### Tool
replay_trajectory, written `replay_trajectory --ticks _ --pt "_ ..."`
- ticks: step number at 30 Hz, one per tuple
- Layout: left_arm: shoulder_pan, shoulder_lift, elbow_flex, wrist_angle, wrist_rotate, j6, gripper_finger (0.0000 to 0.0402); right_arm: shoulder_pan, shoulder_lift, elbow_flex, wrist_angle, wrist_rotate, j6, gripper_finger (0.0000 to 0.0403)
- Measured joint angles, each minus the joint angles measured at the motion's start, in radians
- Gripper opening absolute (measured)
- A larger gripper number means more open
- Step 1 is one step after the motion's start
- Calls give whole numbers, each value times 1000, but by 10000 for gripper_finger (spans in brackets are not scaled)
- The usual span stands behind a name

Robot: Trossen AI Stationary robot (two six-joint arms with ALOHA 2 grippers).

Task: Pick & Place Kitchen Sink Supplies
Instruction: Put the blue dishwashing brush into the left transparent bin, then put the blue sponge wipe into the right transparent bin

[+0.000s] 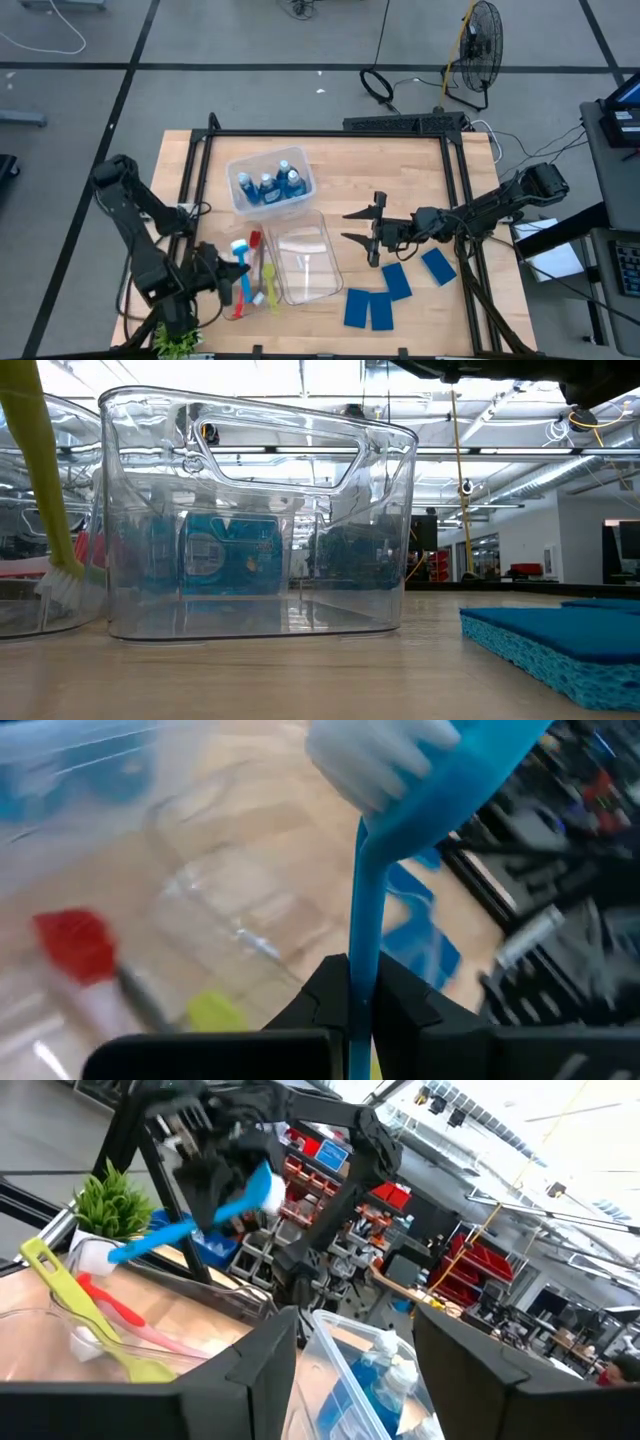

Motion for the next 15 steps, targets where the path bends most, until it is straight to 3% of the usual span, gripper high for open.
replay_trajectory --ticks 2,6,10,15 --pt "-19 36 0 -108 3 -191 25 0 0 0 1 0 0 186" --pt "-21 94 -1 -266 127 -433 70 0 0 0 3 2 0 185" --pt "-10 115 -1 -306 209 -489 119 0 0 0 3 4 1 184" --pt "-3 104 -1 -313 207 -449 164 -1 0 0 -16 10 47 187"
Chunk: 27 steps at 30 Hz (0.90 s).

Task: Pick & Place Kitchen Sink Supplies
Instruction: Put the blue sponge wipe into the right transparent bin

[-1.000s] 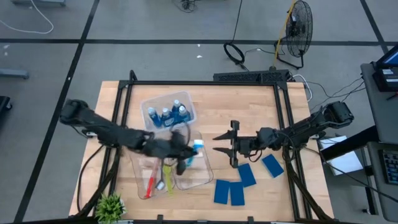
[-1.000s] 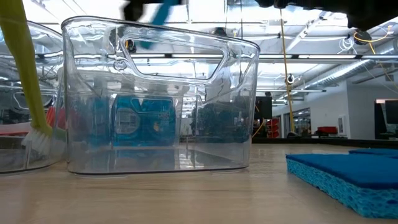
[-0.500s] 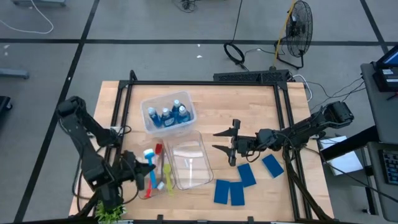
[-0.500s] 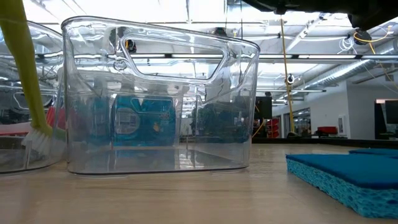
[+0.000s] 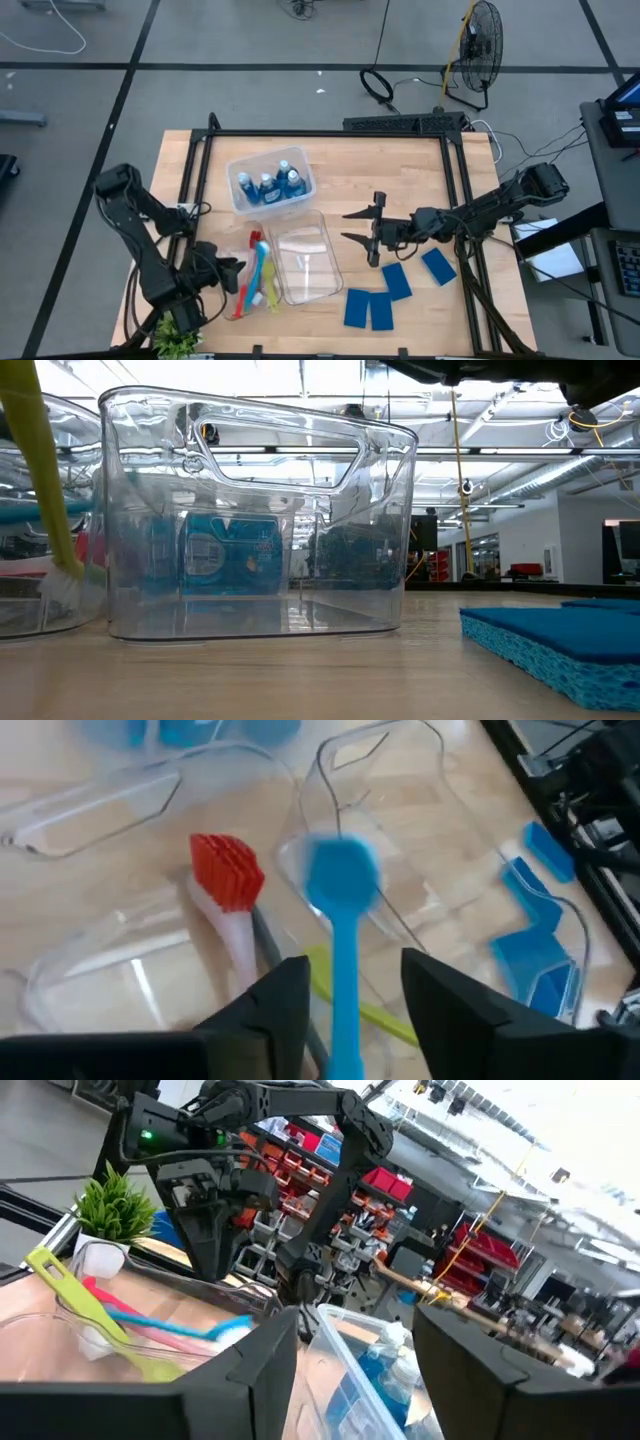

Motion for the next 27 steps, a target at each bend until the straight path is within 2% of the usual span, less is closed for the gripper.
replay_trajectory --ticks 3,6,10,13,17,20,23,27 --pt "-1 -28 0 1 -38 60 182 4 -14 0 -44 17 36 193" --pt "-10 -64 0 4 -202 184 196 24 -72 17 -167 18 76 201" --pt "-13 -121 0 19 -449 390 202 77 -173 143 -561 19 222 214" --pt "-11 -162 1 64 -524 622 194 144 -184 295 -931 83 368 222" --pt "-4 -198 1 139 -495 876 172 241 -92 497 -1363 246 589 236" --pt "12 -220 1 249 -382 1054 149 278 18 634 -1637 246 834 246" --pt "31 -224 1 426 -286 1276 127 291 123 725 -1918 143 1114 253" --pt "54 -224 1 621 -162 1538 107 296 204 722 -2193 -90 1447 261"
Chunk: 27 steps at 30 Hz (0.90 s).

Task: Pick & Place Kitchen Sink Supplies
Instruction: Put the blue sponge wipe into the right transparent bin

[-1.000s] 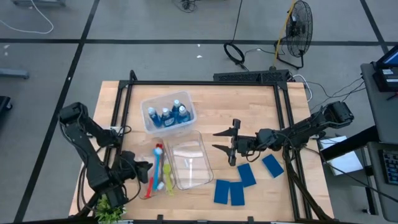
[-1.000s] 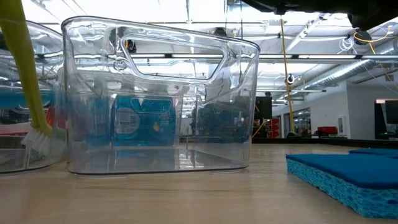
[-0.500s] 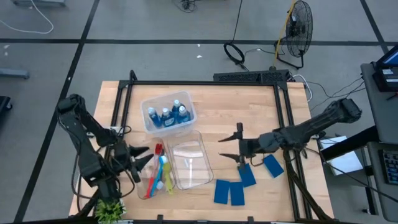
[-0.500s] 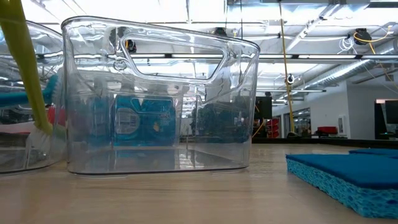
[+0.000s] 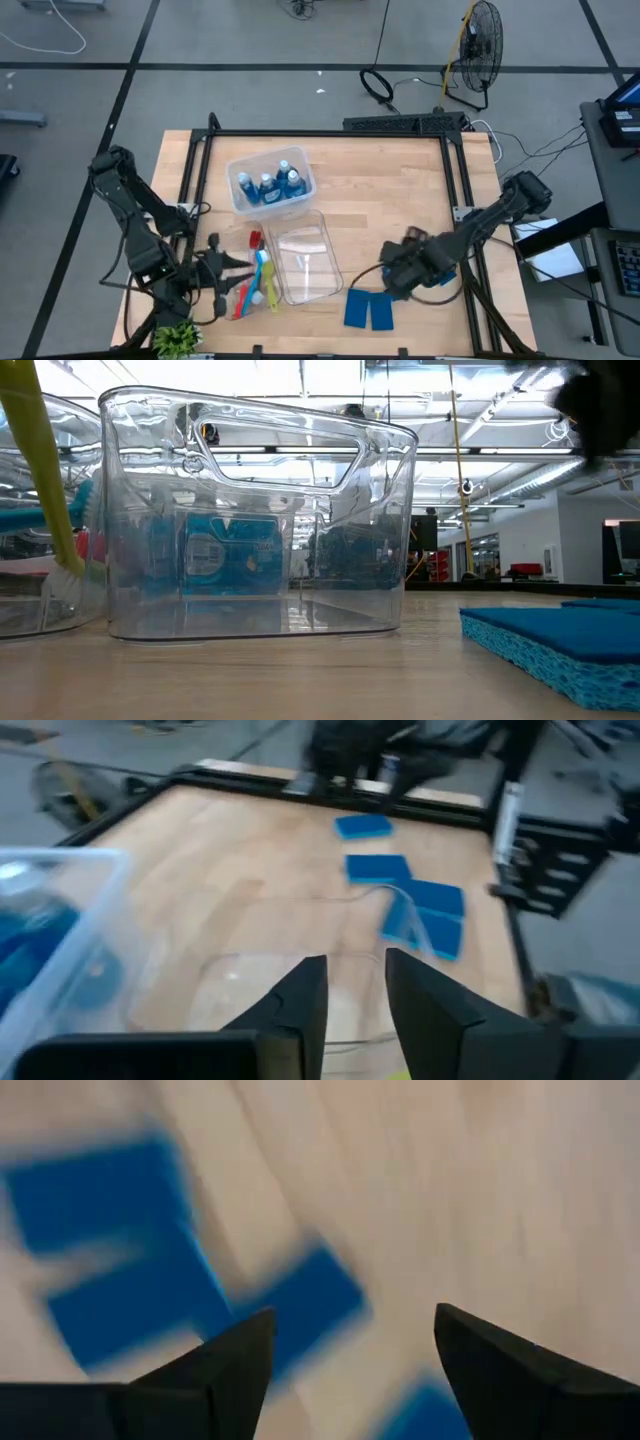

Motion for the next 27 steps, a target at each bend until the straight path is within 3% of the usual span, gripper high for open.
replay_trajectory --ticks 4,8,16,27 --pt "15 0 0 21 26 77 107 23 10 -112 -194 -161 168 273" --pt "18 0 0 -7 41 52 119 53 -77 -276 -165 -259 302 291" --pt "17 0 0 -13 83 23 133 125 -337 -610 211 -250 592 316" --pt "17 0 0 -13 117 -39 132 181 -412 -816 413 -233 737 319"
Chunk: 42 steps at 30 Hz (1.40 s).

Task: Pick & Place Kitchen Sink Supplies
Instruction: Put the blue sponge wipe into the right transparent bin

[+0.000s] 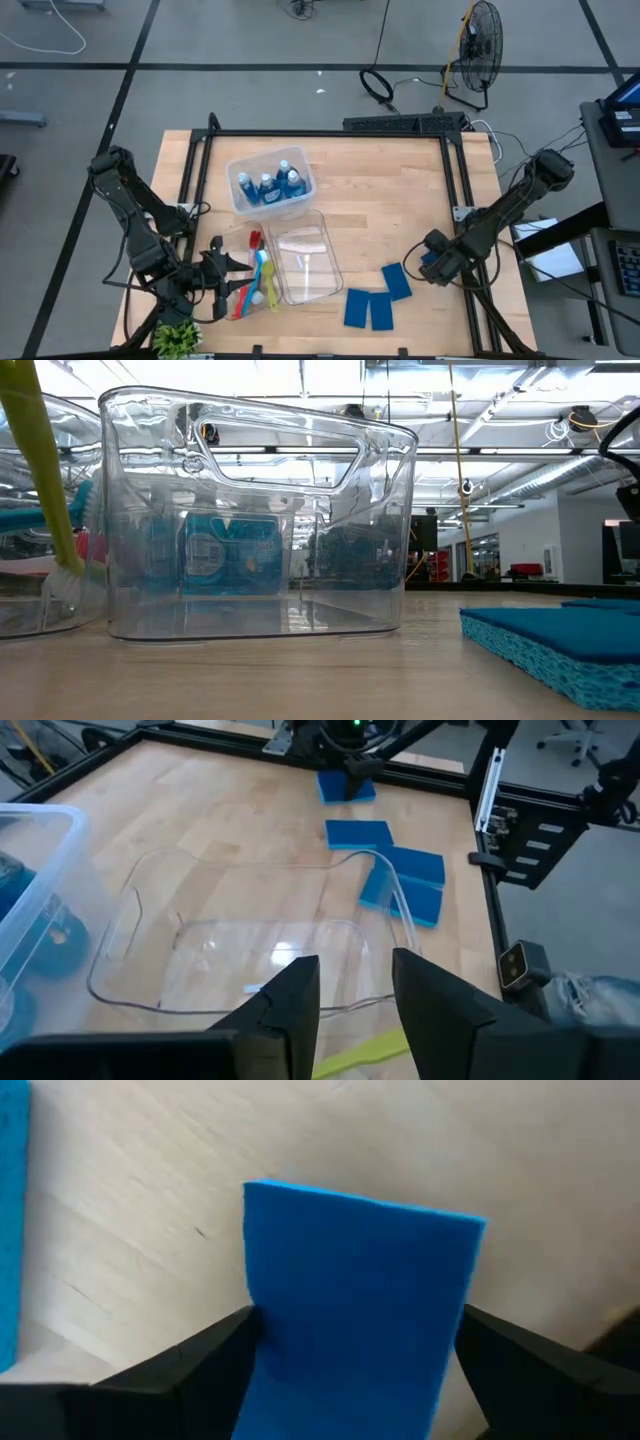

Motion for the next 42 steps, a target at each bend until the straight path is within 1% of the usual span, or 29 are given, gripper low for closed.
replay_trajectory --ticks 4,7,9,12,19,24,26,30,33,36,38,40,41,42 --pt "0 0 0 1 0 -2 132 0 7 -34 90 -3 -13 319" --pt "0 0 0 3 0 -2 132 0 22 -34 55 -4 -4 318" --pt "0 0 0 3 0 2 132 0 23 -35 53 -5 -32 310" --pt "0 0 0 4 0 19 132 0 16 -35 77 -6 -91 278" --pt "0 0 0 15 0 11 132 0 12 -28 62 -11 -112 179" --pt "0 0 0 31 0 7 132 0 -29 -32 92 3 -162 132" --pt "0 0 0 33 0 7 132 0 -60 -36 139 35 -169 120" --pt "0 0 0 34 0 8 132 0 -136 -31 255 151 -227 105" --pt "0 0 0 34 0 9 132 -3 -189 -34 390 262 -332 99" --pt "0 0 0 34 0 9 132 -3 -229 -32 605 424 -523 94" --pt "0 0 -1 34 0 9 131 -5 -231 -32 810 563 -710 93" --pt "0 0 -1 34 0 9 132 -26 -210 -31 1054 659 -926 93" --pt "0 0 -1 34 0 9 132 -46 -190 -31 1181 661 -1039 93" --pt "0 0 -1 34 0 9 131 -69 -161 -30 1304 642 -1146 93"
